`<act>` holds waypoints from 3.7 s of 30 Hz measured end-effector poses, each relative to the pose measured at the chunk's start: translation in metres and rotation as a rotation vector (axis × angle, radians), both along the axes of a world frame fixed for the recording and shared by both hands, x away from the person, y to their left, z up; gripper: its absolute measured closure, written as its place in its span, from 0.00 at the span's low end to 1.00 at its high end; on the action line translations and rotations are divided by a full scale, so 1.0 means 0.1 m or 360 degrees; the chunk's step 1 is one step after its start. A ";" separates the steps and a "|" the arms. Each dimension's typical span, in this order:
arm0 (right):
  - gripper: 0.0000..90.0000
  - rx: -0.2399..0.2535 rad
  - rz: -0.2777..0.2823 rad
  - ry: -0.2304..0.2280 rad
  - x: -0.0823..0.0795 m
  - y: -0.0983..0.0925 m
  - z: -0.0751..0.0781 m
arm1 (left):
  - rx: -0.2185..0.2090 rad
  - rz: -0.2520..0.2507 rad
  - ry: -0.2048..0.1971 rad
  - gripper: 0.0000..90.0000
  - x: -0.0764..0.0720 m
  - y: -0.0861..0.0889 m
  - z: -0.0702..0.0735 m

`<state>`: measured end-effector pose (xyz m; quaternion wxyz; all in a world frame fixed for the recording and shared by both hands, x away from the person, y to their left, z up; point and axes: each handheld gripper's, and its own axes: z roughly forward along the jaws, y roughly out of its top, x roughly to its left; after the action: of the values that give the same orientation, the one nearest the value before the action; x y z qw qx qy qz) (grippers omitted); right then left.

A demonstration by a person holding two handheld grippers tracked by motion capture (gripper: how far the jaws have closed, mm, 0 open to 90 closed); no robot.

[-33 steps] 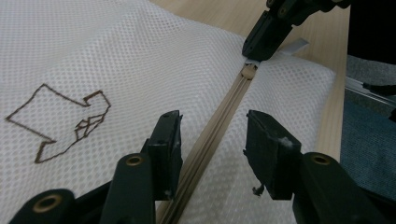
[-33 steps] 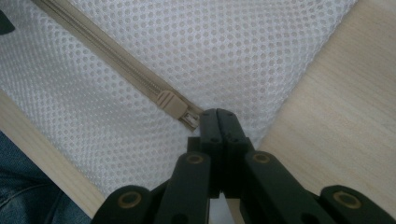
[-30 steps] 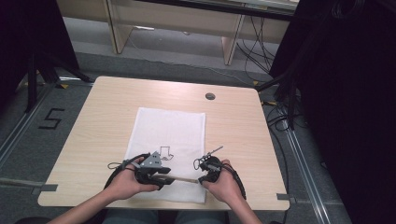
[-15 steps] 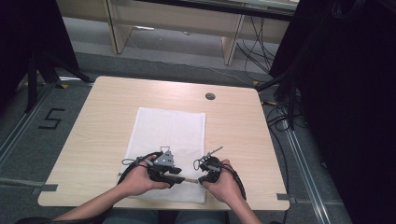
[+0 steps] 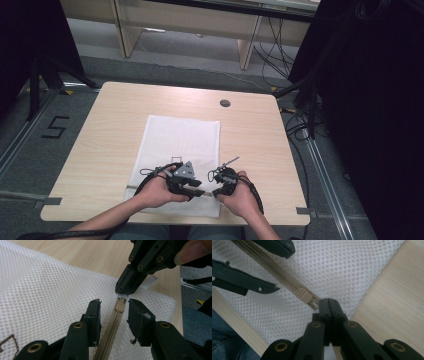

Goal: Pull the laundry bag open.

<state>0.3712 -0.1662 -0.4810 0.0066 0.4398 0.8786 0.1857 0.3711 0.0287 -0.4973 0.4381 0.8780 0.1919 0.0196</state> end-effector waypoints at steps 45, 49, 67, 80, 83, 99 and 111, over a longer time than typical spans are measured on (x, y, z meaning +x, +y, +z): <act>1.00 0.0038 0.0014 -0.0004 0.01 -0.03 -0.01 | 0.0056 -0.0108 -0.0017 0.91 0.03 -0.31 -0.13; 1.00 0.0042 -0.0005 0.0015 0.01 -0.03 -0.01 | 0.0056 -0.0100 -0.0006 0.91 0.03 -0.31 -0.13; 1.00 -0.0015 0.0025 -0.0020 0.02 0.00 -0.02 | 0.0078 -0.0085 0.0020 0.92 0.02 -0.27 -0.04; 1.00 0.0004 0.0044 0.0012 0.03 0.00 0.00 | 0.0085 -0.0101 0.0016 0.92 0.02 -0.23 -0.01; 1.00 -0.0011 0.0027 0.0026 0.02 0.01 0.00 | 0.0080 -0.0094 0.0024 0.92 0.01 -0.22 0.00; 1.00 -0.0031 0.0006 0.0027 0.02 0.02 0.01 | 0.0065 -0.0078 0.0029 0.92 0.01 -0.18 0.03; 1.00 -0.0018 0.0032 0.0021 0.03 0.01 0.00 | 0.0062 -0.0078 0.0035 0.92 0.02 -0.14 0.04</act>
<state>0.3739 -0.1653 -0.4808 0.0015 0.4323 0.8841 0.1778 0.3727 0.0145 -0.4928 0.4190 0.8910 0.1747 0.0028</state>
